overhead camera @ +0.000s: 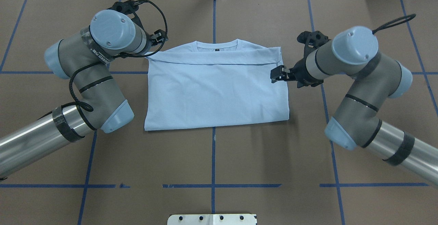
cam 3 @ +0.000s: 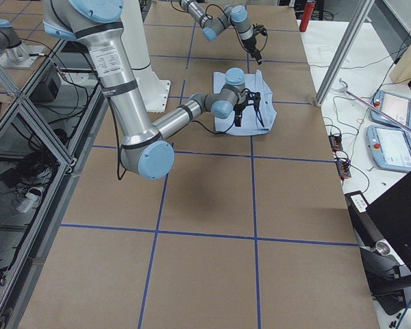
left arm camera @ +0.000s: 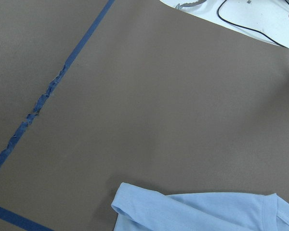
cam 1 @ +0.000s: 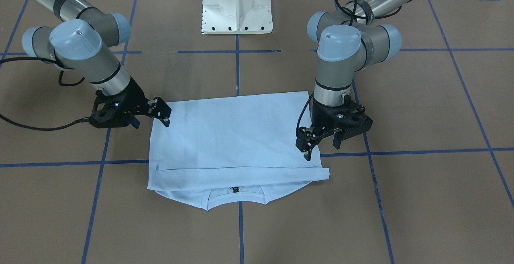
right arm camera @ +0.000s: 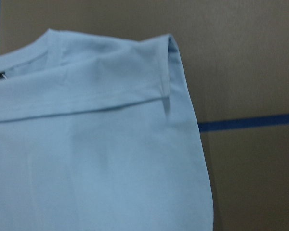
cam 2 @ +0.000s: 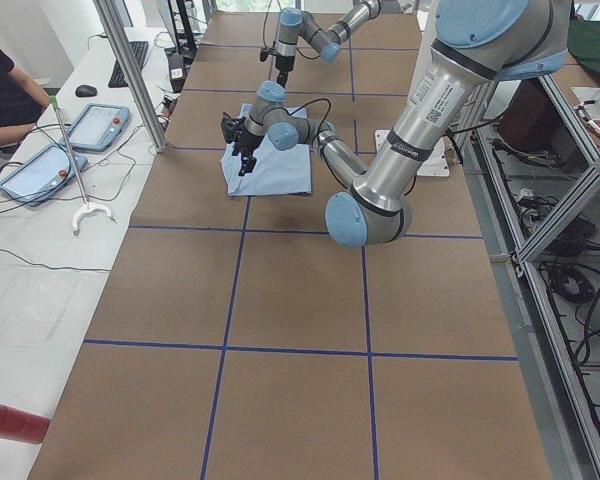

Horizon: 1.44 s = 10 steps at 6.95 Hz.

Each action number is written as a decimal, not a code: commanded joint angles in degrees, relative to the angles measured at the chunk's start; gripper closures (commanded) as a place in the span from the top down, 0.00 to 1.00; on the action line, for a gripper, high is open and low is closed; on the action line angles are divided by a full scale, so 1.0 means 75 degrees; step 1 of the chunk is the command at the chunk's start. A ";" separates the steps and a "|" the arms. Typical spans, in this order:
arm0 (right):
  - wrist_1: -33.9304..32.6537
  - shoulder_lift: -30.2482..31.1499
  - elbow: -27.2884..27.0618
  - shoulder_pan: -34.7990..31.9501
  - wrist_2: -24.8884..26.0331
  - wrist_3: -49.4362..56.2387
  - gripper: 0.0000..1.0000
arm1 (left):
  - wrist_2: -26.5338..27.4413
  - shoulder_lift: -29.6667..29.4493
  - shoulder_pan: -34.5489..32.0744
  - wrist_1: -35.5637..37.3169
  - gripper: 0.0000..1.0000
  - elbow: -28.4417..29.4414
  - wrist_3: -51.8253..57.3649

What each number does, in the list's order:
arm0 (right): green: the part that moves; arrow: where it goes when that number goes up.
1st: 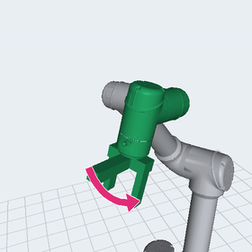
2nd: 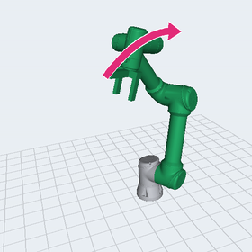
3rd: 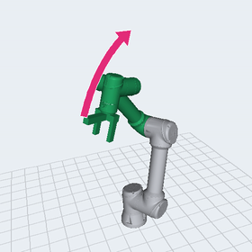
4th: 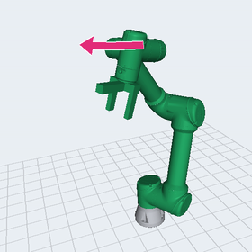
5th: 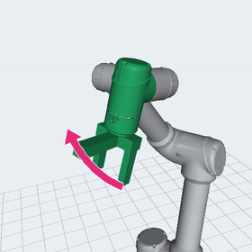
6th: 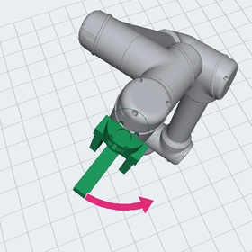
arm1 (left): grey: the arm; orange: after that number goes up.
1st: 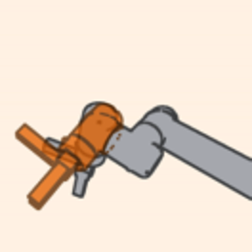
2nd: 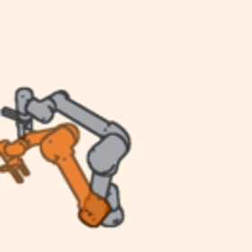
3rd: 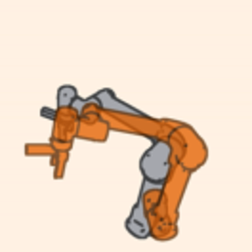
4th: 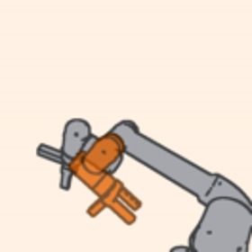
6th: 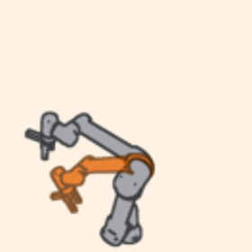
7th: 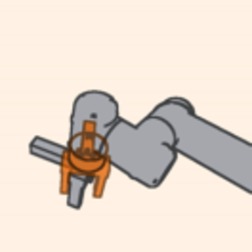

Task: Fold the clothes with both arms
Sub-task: 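Lower the right gripper to the side edge of the folded shirt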

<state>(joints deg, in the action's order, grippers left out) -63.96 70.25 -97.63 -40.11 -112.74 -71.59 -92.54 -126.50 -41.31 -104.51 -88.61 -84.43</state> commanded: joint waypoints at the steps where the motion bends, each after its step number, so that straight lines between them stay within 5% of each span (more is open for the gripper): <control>1: -0.0014 0.0511 -0.0271 0.0600 0.0465 -0.0006 0.96 | -0.0001 0.0015 0.0011 0.0002 1.00 -0.0021 -0.0016; 3: -0.0038 0.0501 -0.0213 0.0683 0.0407 -0.0006 0.75 | -0.0001 0.0014 0.0011 -0.0010 1.00 -0.0032 -0.0028; 4: -0.0050 0.0455 -0.0190 0.0811 0.0430 -0.0006 0.58 | -0.0001 0.0015 0.0011 -0.0010 1.00 -0.0032 -0.0028; 5: -0.0038 0.0466 -0.0189 0.0824 0.0372 0.0017 0.30 | -0.0001 0.0015 0.0011 -0.0010 1.00 -0.0032 -0.0028; 6: -0.0038 0.0454 -0.0201 0.0882 0.0383 0.0018 0.25 | 0.0010 0.0038 0.0011 -0.0022 1.00 -0.0032 -0.0016; 7: -0.0038 0.0501 -0.0236 0.0883 0.0360 0.0064 0.00 | 0.0010 0.0038 0.0011 -0.0033 1.00 -0.0032 -0.0004; 10: -0.0003 0.0641 -0.0294 0.0860 0.0313 0.0135 0.00 | -0.0001 -0.0009 0.0035 -0.0034 1.00 -0.0032 -0.0016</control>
<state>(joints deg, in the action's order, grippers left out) -64.13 74.39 -99.61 -33.63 -110.16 -70.72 -92.52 -126.49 -41.13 -104.76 -88.86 -84.52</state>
